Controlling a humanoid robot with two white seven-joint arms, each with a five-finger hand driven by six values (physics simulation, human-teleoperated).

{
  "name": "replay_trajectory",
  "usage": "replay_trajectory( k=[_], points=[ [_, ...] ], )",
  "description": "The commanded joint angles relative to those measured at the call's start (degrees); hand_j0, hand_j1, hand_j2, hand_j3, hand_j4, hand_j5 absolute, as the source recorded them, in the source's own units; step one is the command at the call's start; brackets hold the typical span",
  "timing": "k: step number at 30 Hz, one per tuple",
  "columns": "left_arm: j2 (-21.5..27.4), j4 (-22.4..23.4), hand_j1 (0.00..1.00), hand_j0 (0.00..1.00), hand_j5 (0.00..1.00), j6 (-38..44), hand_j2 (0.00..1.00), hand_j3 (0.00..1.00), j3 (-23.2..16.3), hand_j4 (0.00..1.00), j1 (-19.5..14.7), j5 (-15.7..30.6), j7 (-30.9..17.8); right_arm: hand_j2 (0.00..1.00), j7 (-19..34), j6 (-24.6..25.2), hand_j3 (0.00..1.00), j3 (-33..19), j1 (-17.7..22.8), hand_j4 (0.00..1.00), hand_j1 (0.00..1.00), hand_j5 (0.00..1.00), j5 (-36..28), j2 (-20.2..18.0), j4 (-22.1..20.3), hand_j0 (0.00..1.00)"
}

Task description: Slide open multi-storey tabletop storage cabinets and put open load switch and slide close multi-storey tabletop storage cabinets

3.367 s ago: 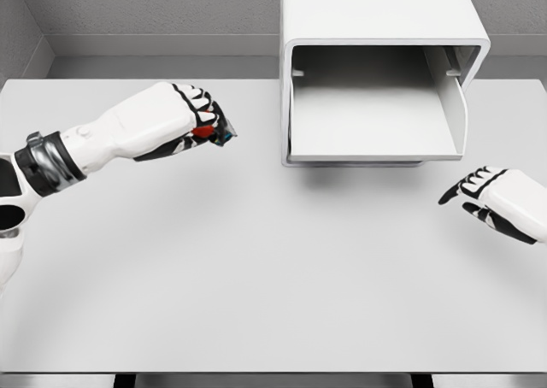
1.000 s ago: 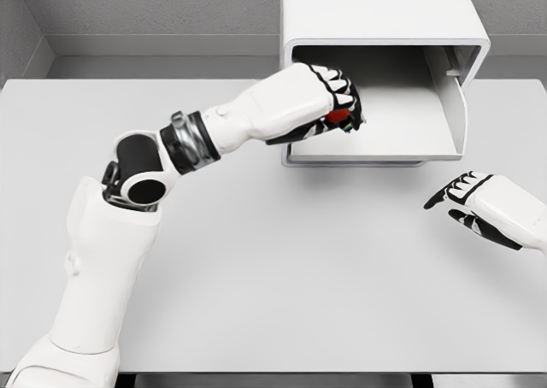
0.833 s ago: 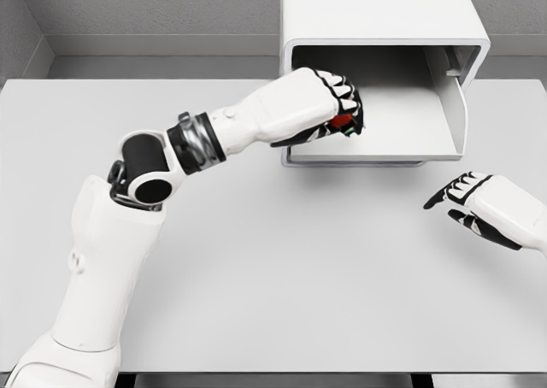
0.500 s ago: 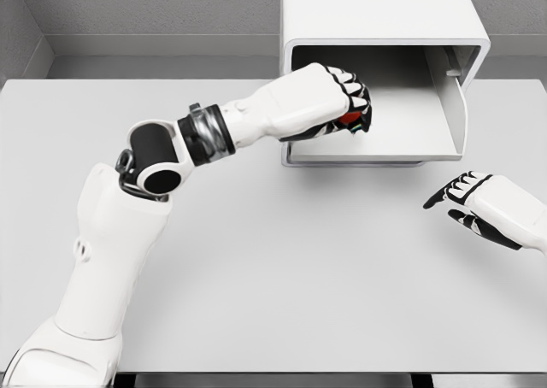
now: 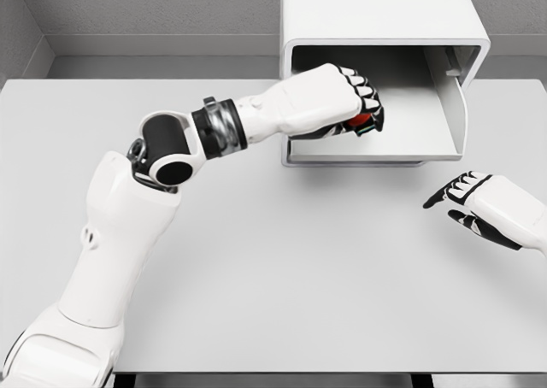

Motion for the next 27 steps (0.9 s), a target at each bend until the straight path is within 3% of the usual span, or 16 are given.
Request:
replay_trajectory(
  k=[1, 4, 14, 17, 27],
  points=[
    [0.0, 0.12, 0.58, 0.58, 0.58, 0.19, 0.58, 0.58, -0.19, 0.58, 0.0, 0.39, 0.05, 0.58, -0.02, 0.08, 0.58, 0.04, 0.0, 0.58, 0.58, 0.58, -0.36, 0.02, -0.08, 0.58],
    [0.0, 0.21, 0.66, 0.66, 0.66, 0.19, 0.66, 0.66, -0.1, 0.66, 0.0, 0.39, 0.05, 0.58, -0.02, 0.08, 0.58, 0.3, -0.09, 0.58, 0.58, 0.58, -0.45, 0.02, -0.09, 0.58],
    [0.0, 0.56, 0.69, 0.69, 0.69, 0.19, 0.69, 0.69, -0.1, 0.69, 0.0, 0.3, 0.05, 0.58, -0.11, 0.08, 0.58, 0.39, -0.09, 0.58, 0.58, 0.58, -0.45, -0.07, -0.09, 0.58],
    [0.0, 0.47, 0.77, 0.77, 0.77, 0.19, 0.77, 0.77, 0.07, 0.77, 0.0, 0.39, 0.05, 0.58, -0.11, 0.08, 0.58, 0.3, -0.09, 0.58, 0.58, 0.58, -0.45, 0.01, -0.09, 0.58],
    [0.0, -1.73, 0.9, 0.9, 0.9, 0.19, 0.9, 0.9, 0.25, 0.9, 0.61, 1.18, 0.05, 0.58, -0.11, 0.08, 0.58, 0.65, -0.62, 0.58, 0.58, 0.58, -0.89, 0.02, -0.09, 0.58]
  ],
)
